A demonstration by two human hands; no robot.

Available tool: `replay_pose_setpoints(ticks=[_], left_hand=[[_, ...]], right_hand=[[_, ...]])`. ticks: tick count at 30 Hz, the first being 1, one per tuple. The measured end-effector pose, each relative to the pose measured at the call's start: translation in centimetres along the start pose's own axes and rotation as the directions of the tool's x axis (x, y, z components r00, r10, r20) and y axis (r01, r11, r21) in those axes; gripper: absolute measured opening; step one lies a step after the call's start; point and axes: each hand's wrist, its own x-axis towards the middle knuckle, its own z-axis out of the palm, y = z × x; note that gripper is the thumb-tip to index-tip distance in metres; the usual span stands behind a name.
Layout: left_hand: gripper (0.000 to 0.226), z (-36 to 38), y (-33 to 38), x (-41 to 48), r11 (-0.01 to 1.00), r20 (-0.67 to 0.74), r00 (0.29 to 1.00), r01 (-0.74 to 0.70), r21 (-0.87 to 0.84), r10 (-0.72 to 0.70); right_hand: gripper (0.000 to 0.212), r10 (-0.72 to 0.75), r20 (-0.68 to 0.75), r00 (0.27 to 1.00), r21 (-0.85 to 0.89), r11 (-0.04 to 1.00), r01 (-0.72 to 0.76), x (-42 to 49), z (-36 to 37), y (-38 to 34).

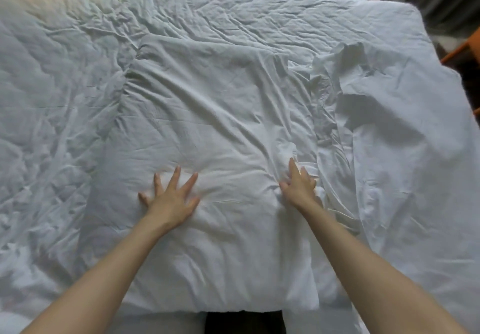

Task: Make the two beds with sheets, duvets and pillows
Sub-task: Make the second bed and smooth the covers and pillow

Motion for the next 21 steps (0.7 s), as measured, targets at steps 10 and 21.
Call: replay_pose_setpoints(ticks=[10,21], left_hand=[[0.058,1.2,-1.1,-5.6,1.0,0.008,0.999,-0.031,0.0,0.031],[0.056,1.4,5.4,-14.5,0.903,-0.264,0.933,-0.318,-0.29,0.244]], right_hand=[[0.056,-0.222,0.224,0.949,-0.04,0.971,0.236,-9.7,2.8,2.0],[0.048,-0.264,-0.298,0.917,-0.007,0.962,0.274,-20.2,-5.9,5.4]])
